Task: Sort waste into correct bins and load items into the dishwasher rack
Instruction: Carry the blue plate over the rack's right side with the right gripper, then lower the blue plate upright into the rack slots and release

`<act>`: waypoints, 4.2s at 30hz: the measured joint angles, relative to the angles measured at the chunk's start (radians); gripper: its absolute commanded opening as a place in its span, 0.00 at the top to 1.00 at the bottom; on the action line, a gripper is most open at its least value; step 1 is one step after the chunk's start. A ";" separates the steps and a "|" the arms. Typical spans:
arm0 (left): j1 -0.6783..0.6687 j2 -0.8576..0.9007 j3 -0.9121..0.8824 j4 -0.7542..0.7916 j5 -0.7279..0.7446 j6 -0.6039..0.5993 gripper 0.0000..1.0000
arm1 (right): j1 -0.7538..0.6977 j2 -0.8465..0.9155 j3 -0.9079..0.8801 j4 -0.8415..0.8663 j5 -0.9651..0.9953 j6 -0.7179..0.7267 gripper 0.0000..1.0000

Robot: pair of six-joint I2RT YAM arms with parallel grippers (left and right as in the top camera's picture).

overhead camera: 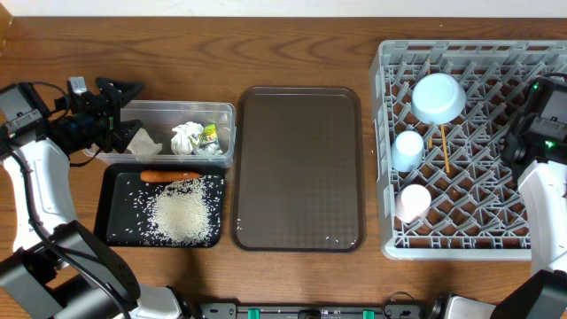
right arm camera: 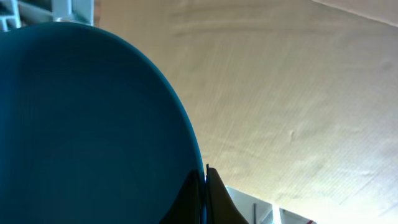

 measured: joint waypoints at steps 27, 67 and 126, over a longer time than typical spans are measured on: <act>0.000 0.000 0.000 0.000 0.000 0.000 0.02 | 0.069 0.004 -0.003 0.124 -0.138 -0.043 0.85; 0.000 0.000 0.000 0.000 0.000 0.000 0.02 | 0.517 0.004 -0.008 0.126 -0.238 0.039 0.21; 0.000 0.000 0.000 0.000 0.000 0.000 0.02 | 0.264 -0.283 -0.008 -0.253 -1.624 1.128 0.01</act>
